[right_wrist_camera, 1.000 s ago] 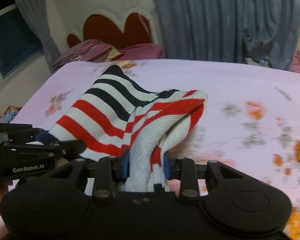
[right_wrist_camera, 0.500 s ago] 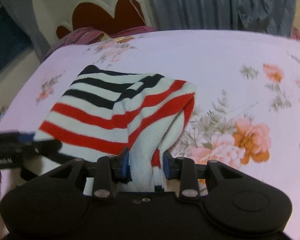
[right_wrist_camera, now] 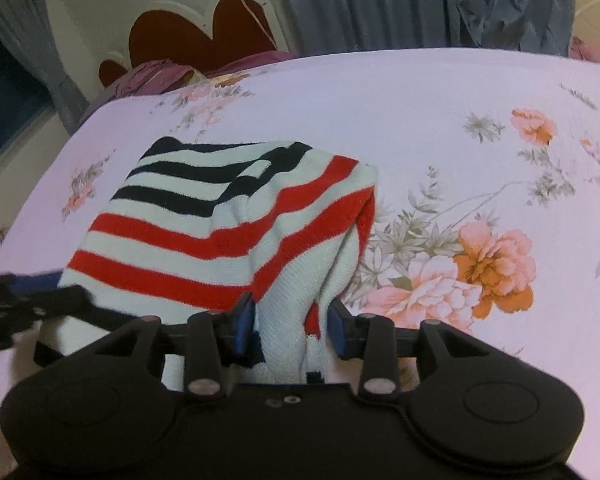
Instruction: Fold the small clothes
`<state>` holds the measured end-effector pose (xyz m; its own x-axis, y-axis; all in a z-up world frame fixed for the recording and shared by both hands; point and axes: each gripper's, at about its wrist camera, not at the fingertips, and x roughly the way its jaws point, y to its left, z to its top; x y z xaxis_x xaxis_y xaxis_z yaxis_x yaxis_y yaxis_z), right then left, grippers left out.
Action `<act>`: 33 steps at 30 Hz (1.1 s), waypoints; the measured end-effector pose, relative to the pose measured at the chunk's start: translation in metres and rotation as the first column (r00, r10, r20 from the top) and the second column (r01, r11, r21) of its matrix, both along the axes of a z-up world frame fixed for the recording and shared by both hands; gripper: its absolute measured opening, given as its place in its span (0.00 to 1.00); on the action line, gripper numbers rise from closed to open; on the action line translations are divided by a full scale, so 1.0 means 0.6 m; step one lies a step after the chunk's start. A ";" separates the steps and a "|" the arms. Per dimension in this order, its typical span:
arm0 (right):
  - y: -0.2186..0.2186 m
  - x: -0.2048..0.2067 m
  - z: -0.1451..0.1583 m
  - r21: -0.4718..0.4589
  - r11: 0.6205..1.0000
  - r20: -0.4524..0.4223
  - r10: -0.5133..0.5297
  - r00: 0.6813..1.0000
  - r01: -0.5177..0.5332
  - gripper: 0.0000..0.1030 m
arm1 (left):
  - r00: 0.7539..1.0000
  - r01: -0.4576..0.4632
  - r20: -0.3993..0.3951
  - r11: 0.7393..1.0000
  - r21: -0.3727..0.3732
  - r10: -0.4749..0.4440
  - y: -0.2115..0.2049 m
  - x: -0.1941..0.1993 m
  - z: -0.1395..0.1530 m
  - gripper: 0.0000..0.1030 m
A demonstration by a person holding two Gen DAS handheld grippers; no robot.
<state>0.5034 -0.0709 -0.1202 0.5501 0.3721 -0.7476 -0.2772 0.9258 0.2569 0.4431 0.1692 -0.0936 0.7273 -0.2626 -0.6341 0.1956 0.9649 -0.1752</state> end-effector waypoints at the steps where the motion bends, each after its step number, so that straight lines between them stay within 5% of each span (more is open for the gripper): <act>1: 0.000 0.000 0.000 -0.001 1.000 -0.001 0.001 1.000 -0.001 0.34 | 1.000 0.015 0.008 1.000 0.000 -0.015 -0.005 -0.007 0.005 0.46; 5: -0.002 0.002 -0.003 0.001 1.000 -0.005 -0.007 1.000 0.007 0.37 | 0.998 0.031 -0.055 0.990 0.136 -0.023 -0.032 -0.003 -0.034 0.46; 11: 0.005 -0.045 0.055 -0.083 0.997 0.102 0.002 0.995 0.007 0.39 | 0.999 0.013 -0.041 0.997 0.073 -0.010 -0.011 -0.015 -0.025 0.46; 18: 0.027 -0.126 0.067 -0.163 0.982 0.125 0.117 0.985 -0.096 0.10 | 1.000 -0.022 -0.002 0.998 0.060 0.022 -0.018 -0.060 -0.016 0.46; 27: 0.042 -0.121 0.023 -0.305 0.948 0.130 0.142 0.981 -0.096 0.09 | 0.997 -0.041 -0.054 0.994 0.101 0.047 -0.018 -0.071 -0.063 0.46; 33: 0.038 -0.155 0.059 -0.268 0.959 0.155 0.139 0.978 -0.094 0.11 | 0.995 -0.074 -0.061 0.991 0.114 0.081 -0.014 -0.113 -0.048 0.43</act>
<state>0.4105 -0.0480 -0.0848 0.6424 0.2485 -0.7250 -0.4060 0.9127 -0.0468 0.3753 0.1610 -0.1224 0.6986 -0.1317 -0.7033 0.1111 0.9910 -0.0752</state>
